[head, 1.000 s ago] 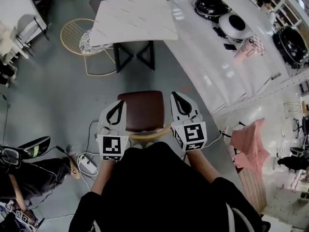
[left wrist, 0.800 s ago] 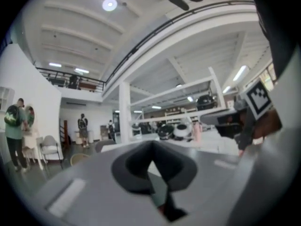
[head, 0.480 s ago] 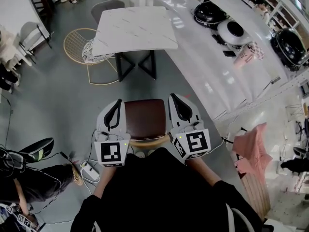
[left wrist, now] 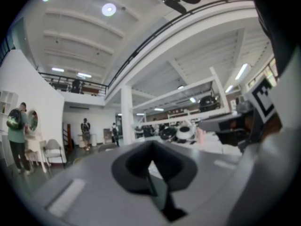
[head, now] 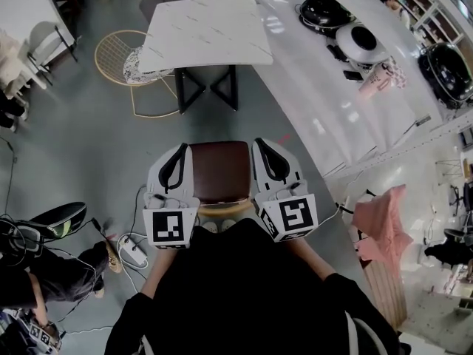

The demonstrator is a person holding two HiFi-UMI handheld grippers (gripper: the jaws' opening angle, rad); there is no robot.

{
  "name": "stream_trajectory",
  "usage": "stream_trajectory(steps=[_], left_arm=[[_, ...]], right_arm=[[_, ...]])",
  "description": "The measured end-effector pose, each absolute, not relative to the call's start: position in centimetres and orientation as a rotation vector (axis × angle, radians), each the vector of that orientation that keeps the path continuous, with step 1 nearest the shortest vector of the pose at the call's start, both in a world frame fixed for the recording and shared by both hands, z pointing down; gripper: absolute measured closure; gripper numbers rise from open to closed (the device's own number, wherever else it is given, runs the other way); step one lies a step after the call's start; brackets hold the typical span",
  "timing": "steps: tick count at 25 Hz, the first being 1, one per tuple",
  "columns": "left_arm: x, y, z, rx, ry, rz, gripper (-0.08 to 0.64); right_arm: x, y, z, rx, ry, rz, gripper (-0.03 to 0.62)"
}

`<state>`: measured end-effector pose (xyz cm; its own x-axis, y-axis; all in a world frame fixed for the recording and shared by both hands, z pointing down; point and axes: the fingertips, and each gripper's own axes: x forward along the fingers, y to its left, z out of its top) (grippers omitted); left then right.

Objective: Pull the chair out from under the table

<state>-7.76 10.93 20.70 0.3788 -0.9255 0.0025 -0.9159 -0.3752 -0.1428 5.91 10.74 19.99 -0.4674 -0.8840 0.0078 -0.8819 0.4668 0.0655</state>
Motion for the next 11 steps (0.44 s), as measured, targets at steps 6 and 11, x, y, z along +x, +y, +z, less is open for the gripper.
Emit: stream_trajectory(steps=[6, 11], left_arm=[[-7.4, 10.98, 20.91, -2.5, 1.674, -0.142, 0.552], [-7.15, 11.01, 20.83, -2.504, 1.68, -0.12, 0.552]], right_arm=[[6.44, 10.8, 20.31, 1.605, -2.644, -0.084, 0.572], [6.81, 10.72, 20.41, 1.618, -2.636, -0.077, 0.572]])
